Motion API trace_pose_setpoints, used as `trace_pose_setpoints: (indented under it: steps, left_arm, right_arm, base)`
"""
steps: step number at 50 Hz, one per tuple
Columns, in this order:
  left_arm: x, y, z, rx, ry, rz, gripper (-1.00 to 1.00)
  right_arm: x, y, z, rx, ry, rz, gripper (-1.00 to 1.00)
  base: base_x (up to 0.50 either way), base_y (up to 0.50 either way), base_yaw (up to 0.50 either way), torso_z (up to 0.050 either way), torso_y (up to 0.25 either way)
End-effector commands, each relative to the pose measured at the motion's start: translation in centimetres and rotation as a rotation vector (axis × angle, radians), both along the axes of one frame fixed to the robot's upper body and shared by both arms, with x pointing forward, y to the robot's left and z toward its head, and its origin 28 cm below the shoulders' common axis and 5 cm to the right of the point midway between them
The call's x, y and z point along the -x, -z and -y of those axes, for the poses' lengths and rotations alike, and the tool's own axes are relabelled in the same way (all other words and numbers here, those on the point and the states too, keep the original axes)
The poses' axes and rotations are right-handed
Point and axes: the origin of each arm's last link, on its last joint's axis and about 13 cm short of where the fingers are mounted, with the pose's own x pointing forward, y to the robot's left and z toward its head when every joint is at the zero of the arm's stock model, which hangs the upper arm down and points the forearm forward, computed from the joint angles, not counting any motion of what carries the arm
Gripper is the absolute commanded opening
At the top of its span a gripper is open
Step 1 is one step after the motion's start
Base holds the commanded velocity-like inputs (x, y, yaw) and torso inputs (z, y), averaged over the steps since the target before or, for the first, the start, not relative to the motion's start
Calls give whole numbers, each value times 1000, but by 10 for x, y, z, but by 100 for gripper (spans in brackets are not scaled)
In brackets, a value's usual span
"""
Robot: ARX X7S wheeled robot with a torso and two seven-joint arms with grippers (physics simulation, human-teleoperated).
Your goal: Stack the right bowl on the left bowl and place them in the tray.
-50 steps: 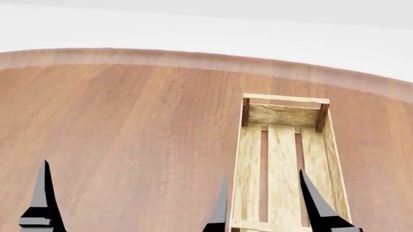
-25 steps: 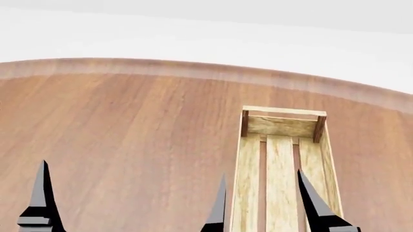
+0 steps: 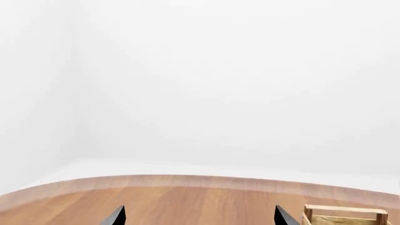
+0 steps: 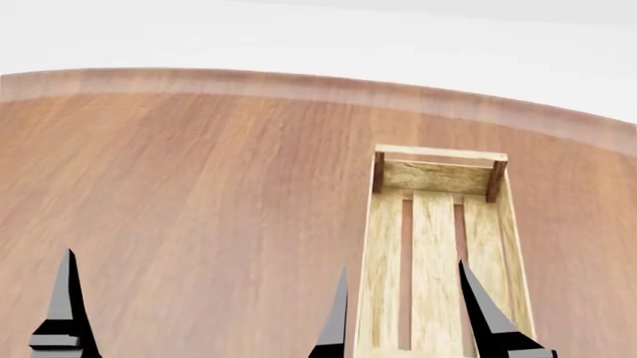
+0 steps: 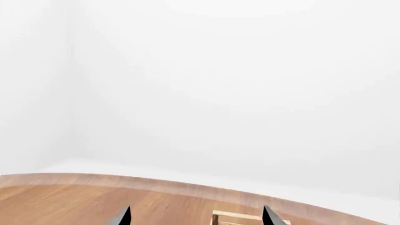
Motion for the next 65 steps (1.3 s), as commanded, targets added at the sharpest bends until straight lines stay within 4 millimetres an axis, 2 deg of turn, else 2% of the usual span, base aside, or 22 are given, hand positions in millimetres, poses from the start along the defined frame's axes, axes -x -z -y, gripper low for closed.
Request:
trace_pose_setpoints:
  steps: [1,35,37,43,45,51,65]
  left_arm:
    - [-3,0,-3,-4,-22,0,100]
    - [-1,-2,-2,5,-8,-1,100]
    - [0,-3,-2,44,13,7,100]
    - [1,-1,-4,33,21,-62,100]
    - [4,1,-6,108,62,-108,100]
    - [11,4,-14,142,91,-193,100]
    - [33,29,-14,218,184,-343,100]
  right_arm:
    - [-2,-2,2,-8,4,17,100]
    - [0,-5,2,-8,2,26,100]
    - [0,-5,2,-13,-1,26,100]
    - [2,-8,3,-24,0,37,100]
    - [2,-9,3,-26,0,40,100]
    - [3,-8,3,-26,-3,39,100]
    - [3,-8,2,-25,-7,37,100]
  base:
    - [0,0,0,31,-234]
    - [0,0,0,31,-234]
    - [0,0,0,15,-117]
    - [0,0,0,0,0]
    - [0,0,0,0,0]
    - [0,0,0,0,0]
    - [0,0,0,0,0]
